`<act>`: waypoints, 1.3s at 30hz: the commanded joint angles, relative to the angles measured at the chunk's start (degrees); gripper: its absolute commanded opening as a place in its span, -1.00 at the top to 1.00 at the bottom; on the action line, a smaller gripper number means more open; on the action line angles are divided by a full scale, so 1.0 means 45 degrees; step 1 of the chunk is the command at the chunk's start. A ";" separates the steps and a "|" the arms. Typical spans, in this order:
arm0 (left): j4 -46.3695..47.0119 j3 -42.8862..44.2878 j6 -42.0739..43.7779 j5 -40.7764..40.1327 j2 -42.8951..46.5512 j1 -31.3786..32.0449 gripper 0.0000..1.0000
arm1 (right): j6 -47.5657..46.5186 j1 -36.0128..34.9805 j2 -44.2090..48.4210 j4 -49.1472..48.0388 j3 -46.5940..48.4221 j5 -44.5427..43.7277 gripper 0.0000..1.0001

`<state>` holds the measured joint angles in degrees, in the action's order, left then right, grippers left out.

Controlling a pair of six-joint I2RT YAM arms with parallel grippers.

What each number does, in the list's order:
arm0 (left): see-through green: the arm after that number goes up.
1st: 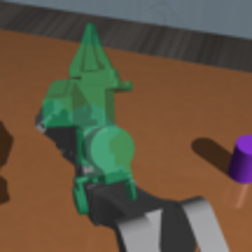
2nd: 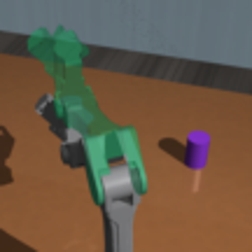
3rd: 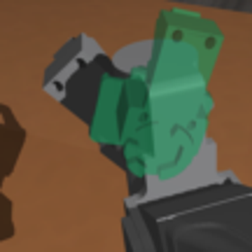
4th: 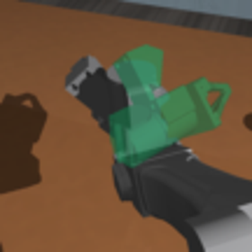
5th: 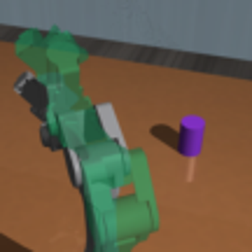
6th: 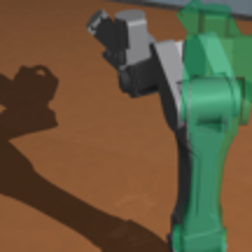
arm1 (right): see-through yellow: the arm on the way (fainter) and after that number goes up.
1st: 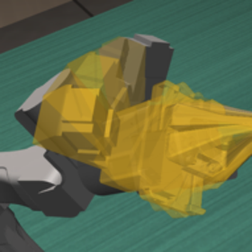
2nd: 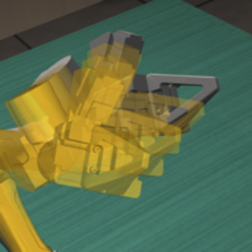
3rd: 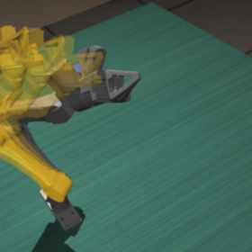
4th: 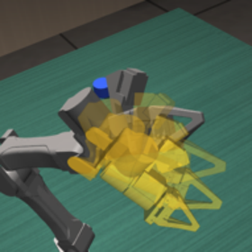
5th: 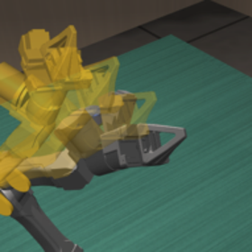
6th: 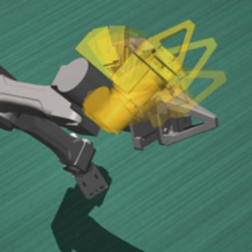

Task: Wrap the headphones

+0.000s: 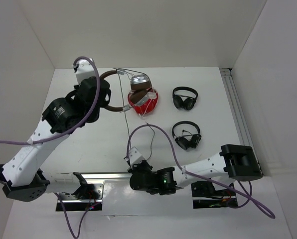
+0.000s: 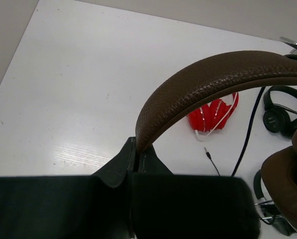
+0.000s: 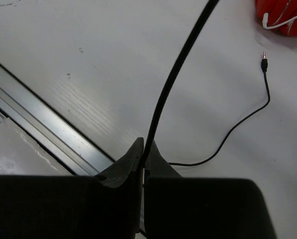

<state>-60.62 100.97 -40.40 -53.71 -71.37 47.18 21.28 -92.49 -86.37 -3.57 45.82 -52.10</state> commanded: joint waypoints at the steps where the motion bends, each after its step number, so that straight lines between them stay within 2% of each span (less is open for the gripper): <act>1: 0.2043 -0.0403 0.0969 0.1405 -0.0427 -0.1726 1.00 | 0.0449 -0.0637 0.0617 0.0659 0.0481 -0.1040 1.00; 4: 0.2979 -0.1770 0.1107 0.2635 -0.0274 -0.2804 1.00 | 0.0019 -0.1008 0.0930 0.0794 0.0792 -0.1156 1.00; 8: 0.3217 -0.2710 0.0777 0.3574 -0.0272 -0.3471 1.00 | -0.1287 -0.1010 0.1438 0.0406 0.0950 -0.0146 1.00; 18: 0.2807 -0.3140 -0.0416 0.4124 -0.0584 -0.3472 1.00 | -0.2618 -0.0736 0.0873 0.0132 0.2101 0.1204 1.00; 22: 0.2690 -0.3414 -0.0299 0.3715 -0.0837 -0.3472 1.00 | -0.2736 -0.0619 0.1183 0.0148 0.2376 0.0874 1.00; 25: 0.2690 -0.3707 0.0402 0.3868 -0.1012 -0.3472 1.00 | -0.3261 -0.0619 0.1593 0.0443 0.2902 0.0874 1.00; 28: 0.3139 -0.4058 0.2022 0.5698 -0.1345 -0.3472 1.00 | -0.3731 -0.0619 0.1712 0.1300 0.3624 0.0097 1.00; 32: 0.3022 -0.4818 0.2745 0.5706 -0.1502 -0.2751 1.00 | -0.4706 -0.0386 0.1886 0.2548 0.4367 -0.1059 1.00; 39: 0.2338 -0.6126 0.2982 0.5374 -0.1153 -0.1852 1.00 | -0.5256 0.0474 0.3195 0.3564 0.4640 -0.1195 1.00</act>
<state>-51.05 74.52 -28.32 -29.26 -78.91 38.11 -0.14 -91.31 -75.09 8.45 63.53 -54.35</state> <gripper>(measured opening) 0.059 0.030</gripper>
